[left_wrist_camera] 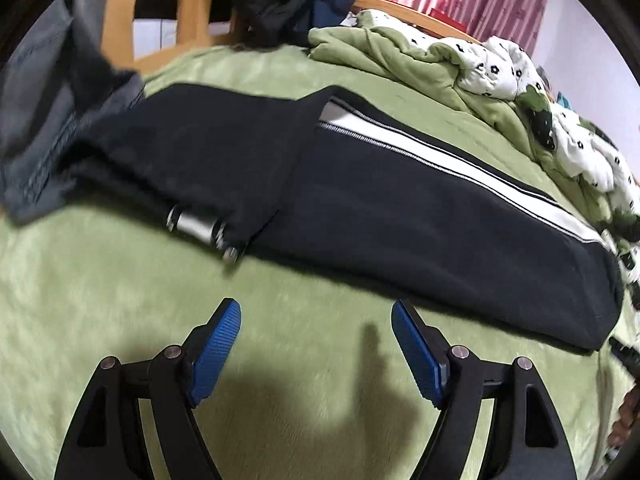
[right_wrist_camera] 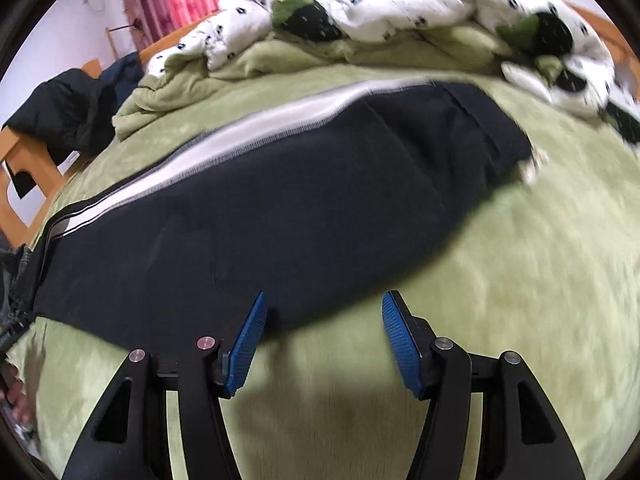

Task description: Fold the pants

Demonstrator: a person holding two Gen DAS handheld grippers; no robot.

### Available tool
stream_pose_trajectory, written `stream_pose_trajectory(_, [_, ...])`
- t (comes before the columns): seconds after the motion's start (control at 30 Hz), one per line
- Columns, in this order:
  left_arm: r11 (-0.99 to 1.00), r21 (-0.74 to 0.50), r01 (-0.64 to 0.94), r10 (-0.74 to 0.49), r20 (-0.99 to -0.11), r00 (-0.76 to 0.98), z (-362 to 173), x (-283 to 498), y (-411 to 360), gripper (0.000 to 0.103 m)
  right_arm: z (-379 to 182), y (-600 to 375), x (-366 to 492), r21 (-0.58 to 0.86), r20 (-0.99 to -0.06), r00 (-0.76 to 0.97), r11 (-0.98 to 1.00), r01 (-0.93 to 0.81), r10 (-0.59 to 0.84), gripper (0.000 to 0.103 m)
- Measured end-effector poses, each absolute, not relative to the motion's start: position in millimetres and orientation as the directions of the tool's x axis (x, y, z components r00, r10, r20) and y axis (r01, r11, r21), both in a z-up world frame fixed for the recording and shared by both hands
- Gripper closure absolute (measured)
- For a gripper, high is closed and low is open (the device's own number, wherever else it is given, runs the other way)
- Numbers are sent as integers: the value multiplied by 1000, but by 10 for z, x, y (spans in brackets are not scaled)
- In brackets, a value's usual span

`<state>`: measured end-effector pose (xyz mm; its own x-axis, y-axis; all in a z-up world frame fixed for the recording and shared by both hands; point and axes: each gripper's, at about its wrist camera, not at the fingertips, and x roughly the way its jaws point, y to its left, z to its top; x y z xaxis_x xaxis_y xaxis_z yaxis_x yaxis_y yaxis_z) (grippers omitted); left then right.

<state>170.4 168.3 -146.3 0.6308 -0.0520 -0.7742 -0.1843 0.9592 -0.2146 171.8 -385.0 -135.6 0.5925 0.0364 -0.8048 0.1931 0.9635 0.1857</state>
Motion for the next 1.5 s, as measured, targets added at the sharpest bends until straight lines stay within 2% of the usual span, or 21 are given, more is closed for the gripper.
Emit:
stream_pose_trajectory(0.13, [958,-222,-183,-60,-776,628,-1521,1622,1731,27,-1443,-3865,1508,250,-821,568,933,260,62,44])
stream_pose_trajectory(0.27, [955,-247,-163,-92,-772,629,-1522,1631,1744,27,-1456,-3786,1433,242,-836,546,932,270,59,44])
stream_pose_trajectory(0.7, [883,-417,-215,-209,-759,616,-1630,1866,1914,25,-1455,-3582,1756,314,-813,573,904,290,98,44])
stream_pose_trajectory(1.03, [867,-448,-217,-233,-751,618,-1675,1951,1959,21,-1530,-3599,1777,341,-809,578,890,303,113,44])
stream_pose_trajectory(1.27, [883,-422,-205,-222,-761,610,-1675,2009,1895,17,-1475,-3681,1804,360,-795,597,875,323,107,44])
stream_pose_trajectory(1.5, [855,-464,-231,-247,-757,606,-1682,2143,1920,14,-1528,-3717,1931,389,-793,596,857,338,125,43])
